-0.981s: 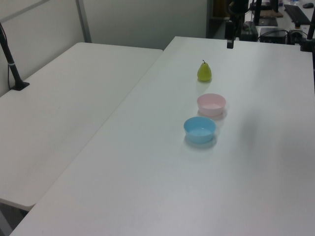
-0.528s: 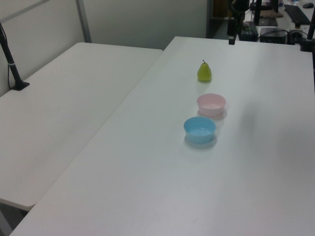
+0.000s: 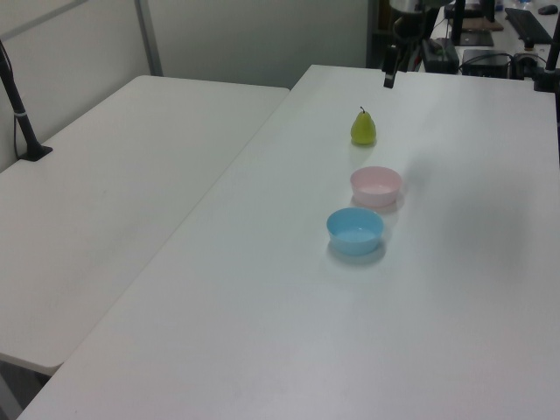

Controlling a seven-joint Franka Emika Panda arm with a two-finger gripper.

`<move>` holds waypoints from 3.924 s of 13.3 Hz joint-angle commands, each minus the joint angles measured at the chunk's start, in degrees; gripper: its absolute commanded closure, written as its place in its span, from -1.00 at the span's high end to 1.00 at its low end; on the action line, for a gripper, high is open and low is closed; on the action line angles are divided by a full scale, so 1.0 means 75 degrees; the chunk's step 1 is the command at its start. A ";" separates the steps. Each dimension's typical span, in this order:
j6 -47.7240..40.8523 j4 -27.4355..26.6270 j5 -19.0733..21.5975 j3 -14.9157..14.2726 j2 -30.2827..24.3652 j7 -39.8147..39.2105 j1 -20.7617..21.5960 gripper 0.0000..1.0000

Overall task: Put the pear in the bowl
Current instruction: 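Move the open gripper over the green pear, then lower the gripper around the green pear and close it, then lift the pear and carry it over the pink bowl, then lower the pear into the pink bowl and open the gripper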

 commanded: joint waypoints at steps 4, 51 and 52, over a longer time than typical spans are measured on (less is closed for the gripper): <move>0.1539 0.0620 0.0044 -0.0023 0.1616 -0.0136 -0.0440 1.00; 0.1190 -0.1525 -0.0671 0.0071 0.0493 0.1704 0.2209 1.00; 0.1119 -0.1513 -0.0671 0.0059 0.0411 0.1715 0.2220 1.00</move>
